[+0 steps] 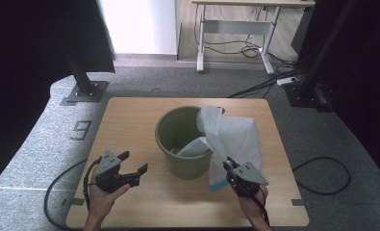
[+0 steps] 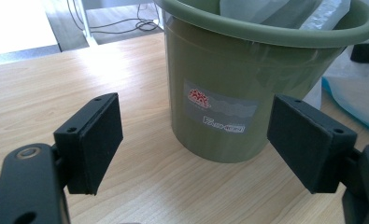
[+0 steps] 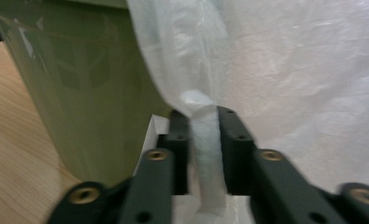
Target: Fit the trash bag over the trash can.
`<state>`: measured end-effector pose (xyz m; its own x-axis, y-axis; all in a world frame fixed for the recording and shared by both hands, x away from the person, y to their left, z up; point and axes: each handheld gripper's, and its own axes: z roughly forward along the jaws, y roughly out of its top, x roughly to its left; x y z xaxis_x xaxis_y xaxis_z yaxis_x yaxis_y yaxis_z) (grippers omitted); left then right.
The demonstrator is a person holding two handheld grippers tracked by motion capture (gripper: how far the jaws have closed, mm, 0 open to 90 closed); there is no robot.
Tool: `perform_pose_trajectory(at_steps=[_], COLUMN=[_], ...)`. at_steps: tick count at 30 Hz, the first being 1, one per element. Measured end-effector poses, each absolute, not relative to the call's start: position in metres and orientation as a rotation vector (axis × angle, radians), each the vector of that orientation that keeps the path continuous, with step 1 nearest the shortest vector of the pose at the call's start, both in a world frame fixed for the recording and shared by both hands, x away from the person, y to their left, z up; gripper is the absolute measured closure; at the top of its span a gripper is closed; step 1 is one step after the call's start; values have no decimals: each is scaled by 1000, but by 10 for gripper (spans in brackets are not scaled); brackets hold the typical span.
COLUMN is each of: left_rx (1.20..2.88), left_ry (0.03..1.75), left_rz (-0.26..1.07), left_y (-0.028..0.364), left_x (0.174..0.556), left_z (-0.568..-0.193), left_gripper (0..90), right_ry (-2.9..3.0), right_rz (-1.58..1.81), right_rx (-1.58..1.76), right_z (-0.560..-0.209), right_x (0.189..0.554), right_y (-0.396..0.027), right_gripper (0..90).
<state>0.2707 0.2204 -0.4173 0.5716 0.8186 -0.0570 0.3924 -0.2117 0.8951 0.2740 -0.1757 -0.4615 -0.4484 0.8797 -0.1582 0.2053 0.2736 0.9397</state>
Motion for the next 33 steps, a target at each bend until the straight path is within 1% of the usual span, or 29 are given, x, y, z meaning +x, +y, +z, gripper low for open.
perform_pose_trajectory(at_steps=[1, 4, 6, 14, 20, 29, 33], left_rx=[1821, 1821, 1825, 1838, 1851, 1889, 1896], left_ry=[991, 983, 976, 935, 887, 792, 772], left_rz=[543, 540, 538, 541, 543, 542, 517], left_y=[220, 218, 215, 206, 193, 162, 151], left_x=[271, 271, 271, 274, 278, 282, 285], left_z=[-417, -417, -416, -406, -393, -377, -375], left_gripper=[181, 181, 181, 181, 186, 186, 186], right_ry=[1833, 1824, 1826, 1847, 1850, 1872, 1883], right_rz=[1203, 1225, 1237, 1299, 1315, 1313, 1315], right_rx=[982, 972, 957, 892, 827, 779, 783], right_z=[-462, -457, -452, -430, -410, -402, -401], right_x=[274, 273, 272, 273, 274, 276, 279], right_y=[-176, -181, -185, -194, -190, -178, -176], right_gripper=[810, 872, 880, 883, 884, 884, 884])
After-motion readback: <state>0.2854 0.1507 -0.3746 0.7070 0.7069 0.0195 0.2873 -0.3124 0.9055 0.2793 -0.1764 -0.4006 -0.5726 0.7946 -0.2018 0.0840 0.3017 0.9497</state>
